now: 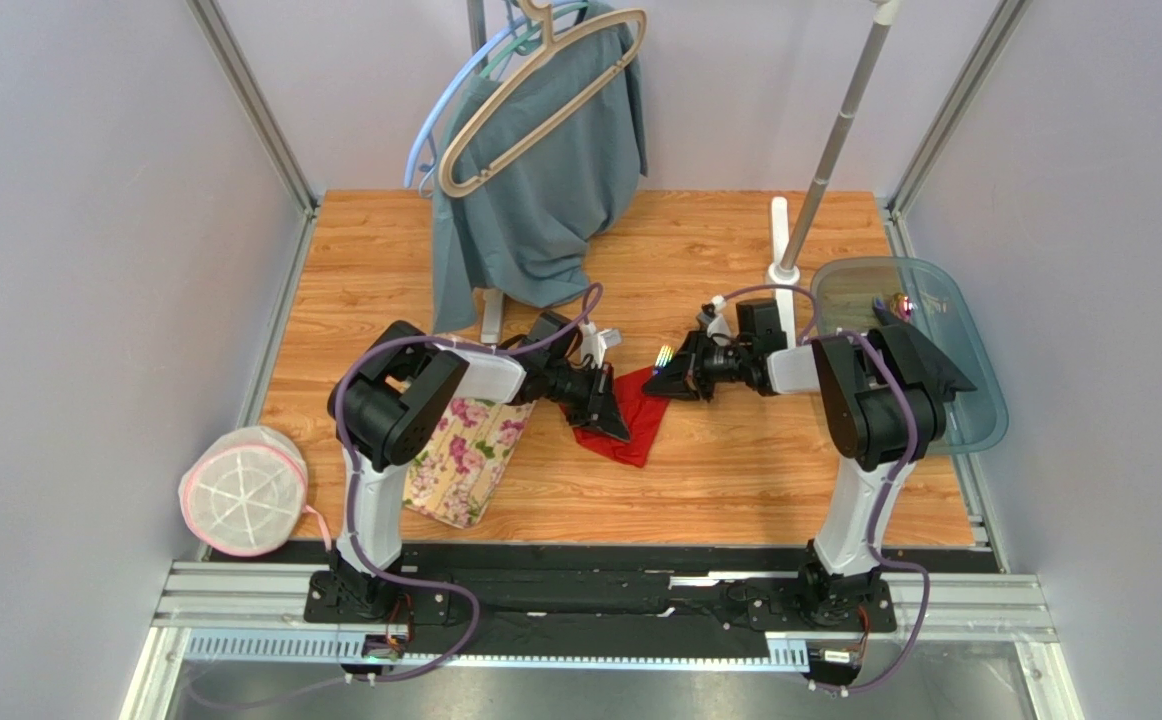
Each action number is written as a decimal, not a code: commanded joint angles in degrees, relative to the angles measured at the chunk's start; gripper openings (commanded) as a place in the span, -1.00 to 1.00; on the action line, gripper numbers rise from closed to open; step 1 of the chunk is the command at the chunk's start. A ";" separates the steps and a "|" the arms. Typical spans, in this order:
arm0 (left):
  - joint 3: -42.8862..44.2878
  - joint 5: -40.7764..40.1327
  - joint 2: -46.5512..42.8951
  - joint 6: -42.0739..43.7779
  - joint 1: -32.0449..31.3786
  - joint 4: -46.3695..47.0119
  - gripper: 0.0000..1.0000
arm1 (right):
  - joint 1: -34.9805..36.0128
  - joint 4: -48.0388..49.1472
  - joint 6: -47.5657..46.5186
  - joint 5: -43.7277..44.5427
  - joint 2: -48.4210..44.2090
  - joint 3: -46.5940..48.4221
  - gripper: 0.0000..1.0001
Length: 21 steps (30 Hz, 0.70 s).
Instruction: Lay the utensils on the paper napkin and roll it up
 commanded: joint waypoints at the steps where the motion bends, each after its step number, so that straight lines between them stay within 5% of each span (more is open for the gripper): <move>1: -0.55 -6.89 2.72 1.92 0.37 -1.45 -0.94 | 0.16 7.06 3.27 -2.26 2.89 -0.10 -0.85; 12: -0.81 -6.10 3.24 0.69 0.99 -0.22 -0.93 | -0.98 13.39 5.29 -3.93 8.52 -2.21 -0.94; 21: -2.05 -7.41 -7.38 0.77 1.51 -1.61 -0.53 | -1.95 3.20 -1.64 -0.33 9.67 -0.37 -1.00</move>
